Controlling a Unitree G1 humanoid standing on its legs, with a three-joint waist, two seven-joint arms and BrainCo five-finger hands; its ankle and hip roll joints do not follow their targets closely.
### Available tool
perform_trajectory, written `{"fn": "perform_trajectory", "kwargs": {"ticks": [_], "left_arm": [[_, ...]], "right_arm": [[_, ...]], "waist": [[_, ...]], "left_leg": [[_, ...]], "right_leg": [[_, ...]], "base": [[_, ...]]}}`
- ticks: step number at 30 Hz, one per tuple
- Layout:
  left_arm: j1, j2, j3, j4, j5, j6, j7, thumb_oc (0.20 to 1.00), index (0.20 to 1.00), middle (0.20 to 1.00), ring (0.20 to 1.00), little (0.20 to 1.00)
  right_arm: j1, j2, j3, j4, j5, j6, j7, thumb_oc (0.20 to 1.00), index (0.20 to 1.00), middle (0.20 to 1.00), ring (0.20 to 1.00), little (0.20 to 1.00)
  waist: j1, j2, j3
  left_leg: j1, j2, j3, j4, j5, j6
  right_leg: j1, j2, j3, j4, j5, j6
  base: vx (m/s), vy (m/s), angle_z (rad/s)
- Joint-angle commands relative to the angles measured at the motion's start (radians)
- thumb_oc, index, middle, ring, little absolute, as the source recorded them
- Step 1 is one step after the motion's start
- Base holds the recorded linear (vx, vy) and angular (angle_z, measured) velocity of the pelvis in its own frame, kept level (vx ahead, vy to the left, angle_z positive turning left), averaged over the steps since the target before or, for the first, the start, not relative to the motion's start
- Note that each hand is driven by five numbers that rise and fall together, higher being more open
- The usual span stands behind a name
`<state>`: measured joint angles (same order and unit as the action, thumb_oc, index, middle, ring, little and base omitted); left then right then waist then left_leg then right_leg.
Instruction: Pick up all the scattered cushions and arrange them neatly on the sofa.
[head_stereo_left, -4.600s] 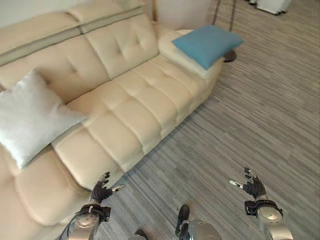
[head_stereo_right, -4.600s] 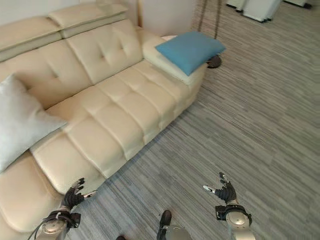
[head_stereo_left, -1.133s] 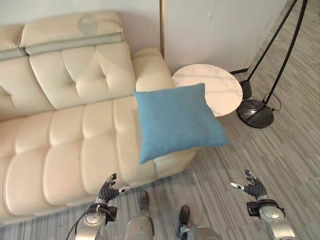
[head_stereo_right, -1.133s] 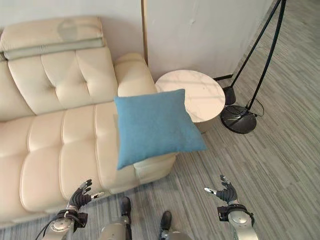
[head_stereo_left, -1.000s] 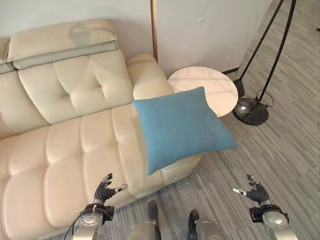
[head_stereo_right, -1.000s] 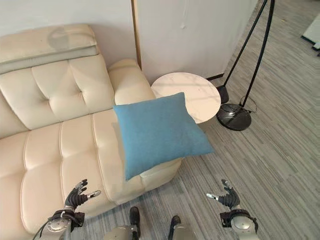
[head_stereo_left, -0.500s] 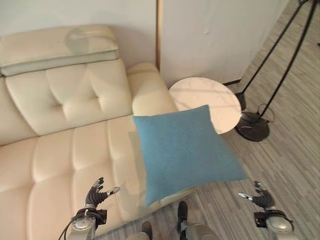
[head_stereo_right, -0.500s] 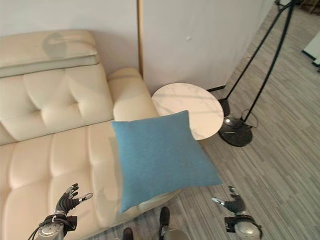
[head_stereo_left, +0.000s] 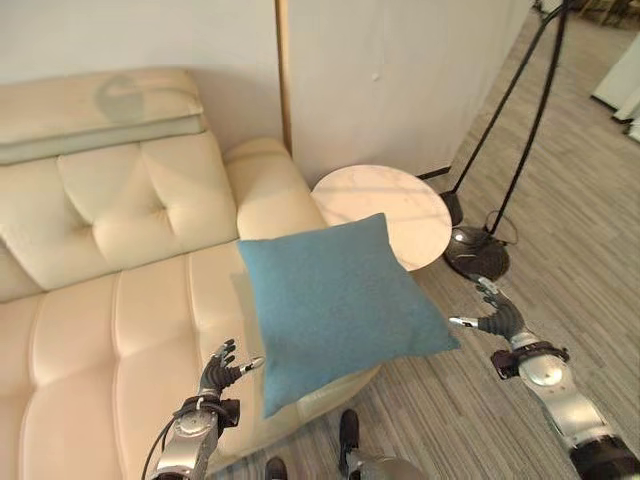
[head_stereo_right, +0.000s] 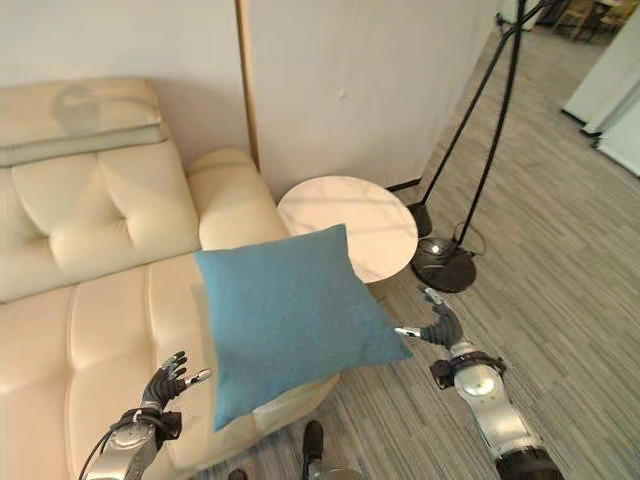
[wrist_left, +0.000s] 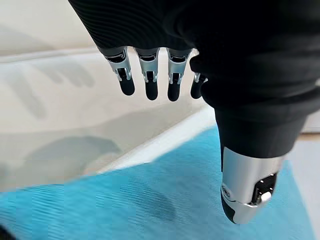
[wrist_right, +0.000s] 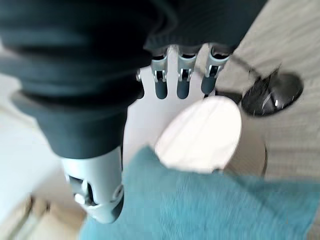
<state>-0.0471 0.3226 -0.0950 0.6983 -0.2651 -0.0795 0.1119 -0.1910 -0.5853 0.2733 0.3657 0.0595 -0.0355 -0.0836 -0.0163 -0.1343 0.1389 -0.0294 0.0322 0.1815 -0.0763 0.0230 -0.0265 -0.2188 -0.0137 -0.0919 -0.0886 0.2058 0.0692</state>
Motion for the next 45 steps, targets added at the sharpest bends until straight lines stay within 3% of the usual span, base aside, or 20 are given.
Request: {"fn": "perform_trajectory", "kwargs": {"ticks": [1,5,8,9,10,11,12,25,32,38,42,45], "left_arm": [[-0.106,0.018,-0.036,0.02,-0.084,-0.042,0.04,1.0,1.0,1.0,1.0,1.0],[-0.406,-0.011,-0.206,0.129,-0.17,-0.069,0.082,1.0,1.0,1.0,1.0,1.0],[-0.544,-0.042,-0.271,0.134,-0.201,-0.08,0.103,1.0,1.0,1.0,1.0,1.0],[-0.565,-0.046,-0.285,0.12,-0.204,-0.083,0.108,1.0,1.0,1.0,1.0,1.0],[-0.565,-0.046,-0.285,0.12,-0.204,-0.083,0.108,1.0,1.0,1.0,1.0,1.0],[-0.575,-0.05,-0.293,0.107,-0.197,-0.085,0.111,0.482,0.482,0.482,0.482,0.482],[-0.576,-0.052,-0.297,0.088,-0.193,-0.088,0.113,0.2,0.2,0.2,0.2,0.2],[-0.399,-0.039,-0.236,-0.195,-0.108,-0.092,0.1,0.2,0.2,0.2,0.2,0.2],[-0.107,0.005,-0.093,-0.503,-0.045,-0.107,0.061,0.2,0.2,0.2,0.2,0.2],[0.037,0.036,-0.004,-0.643,-0.014,-0.12,0.045,0.2,0.2,0.2,0.2,0.2],[0.126,0.051,0.044,-0.713,0.0,-0.121,0.039,0.2,0.2,0.2,0.2,0.2],[0.106,0.062,0.051,-0.706,-0.013,-0.127,0.046,0.2,0.2,0.2,0.2,0.2]], "right_arm": [[-0.081,0.002,-0.012,0.042,0.046,-0.014,-0.023,1.0,1.0,1.0,1.0,1.0],[-0.459,0.115,0.211,0.379,0.117,0.02,-0.075,1.0,1.0,1.0,1.0,1.0],[-0.561,0.186,0.249,0.481,0.16,0.024,-0.092,1.0,1.0,1.0,1.0,1.0],[-0.576,0.192,0.254,0.483,0.167,0.024,-0.097,0.736,0.736,0.736,0.736,0.736],[-0.576,0.192,0.254,0.483,0.167,0.024,-0.097,0.736,0.736,0.736,0.736,0.736],[-0.576,0.199,0.254,0.474,0.173,0.019,-0.102,0.2,0.2,0.2,0.2,0.2],[-0.569,0.202,0.249,0.461,0.185,0.014,-0.103,0.2,0.2,0.2,0.2,0.2],[-0.271,0.236,0.075,0.096,0.236,-0.076,-0.09,0.2,0.2,0.2,0.2,0.2],[-0.028,0.26,-0.019,-0.279,0.229,-0.136,0.002,0.2,0.2,0.2,0.2,0.2],[0.072,0.282,-0.039,-0.432,0.272,-0.157,0.065,0.2,0.2,0.2,0.2,0.2],[0.135,0.277,-0.043,-0.506,0.244,-0.152,0.086,0.2,0.2,0.2,0.2,0.2],[0.114,0.279,-0.037,-0.485,0.214,-0.149,0.073,0.2,0.2,0.2,0.2,0.2]], "waist": [[0.004,-0.003,0.065],[0.014,0.002,0.141],[0.022,0.017,0.169],[0.023,0.022,0.176],[0.023,0.022,0.176],[0.021,0.023,0.174],[0.02,0.024,0.175],[0.008,0.032,0.118],[0.008,0.061,0.014],[0.013,0.084,-0.039],[0.024,0.091,-0.038],[0.026,0.092,0.017]], "left_leg": [[-0.047,0.005,-0.024,0.015,-0.037,-0.026],[-0.194,0.002,-0.056,0.039,0.014,-0.039],[-0.211,0.002,-0.073,0.025,0.035,-0.045],[-0.206,0.003,-0.077,0.018,0.036,-0.048],[-0.206,0.003,-0.077,0.018,0.036,-0.048],[-0.208,0.001,-0.08,0.014,0.04,-0.049],[-0.205,0.002,-0.083,0.012,0.042,-0.049],[-0.097,0.003,-0.065,-0.008,-0.002,-0.042],[0.017,-0.007,-0.058,-0.011,-0.045,-0.027],[0.071,-0.021,-0.071,-0.01,-0.056,-0.02],[0.093,-0.036,-0.08,-0.006,-0.062,-0.007],[0.058,-0.039,-0.069,0.018,-0.048,0.007]], "right_leg": [[0.02,-0.073,0.004,0.011,-0.095,0.074],[-0.101,-0.077,-0.011,0.045,-0.073,0.064],[-0.115,-0.079,-0.02,0.047,-0.073,0.065],[-0.112,-0.076,-0.022,0.046,-0.076,0.066],[-0.112,-0.076,-0.022,0.046,-0.076,0.066],[-0.114,-0.077,-0.022,0.044,-0.075,0.067],[-0.111,-0.076,-0.021,0.043,-0.076,0.068],[-0.01,-0.072,-0.022,0.006,-0.095,0.076],[0.11,-0.084,-0.032,0.002,-0.123,0.079],[0.166,-0.099,-0.038,0.015,-0.133,0.075],[0.172,-0.113,-0.032,0.031,-0.124,0.082],[0.093,-0.115,0.007,0.116,-0.101,0.104]], "base": [[-0.2,-0.094,0.36],[-0.11,-0.112,0.26],[0.0,-0.056,0.26],[0.0,-0.007,-0.06],[0.01,-0.008,-0.11],[0.01,-0.005,-0.09],[0.0,0.0,0.0],[0.01,0.013,0.01],[0.05,0.071,-0.02],[0.01,0.101,0.04],[-0.08,0.113,0.09],[-0.28,0.055,0.05]]}}
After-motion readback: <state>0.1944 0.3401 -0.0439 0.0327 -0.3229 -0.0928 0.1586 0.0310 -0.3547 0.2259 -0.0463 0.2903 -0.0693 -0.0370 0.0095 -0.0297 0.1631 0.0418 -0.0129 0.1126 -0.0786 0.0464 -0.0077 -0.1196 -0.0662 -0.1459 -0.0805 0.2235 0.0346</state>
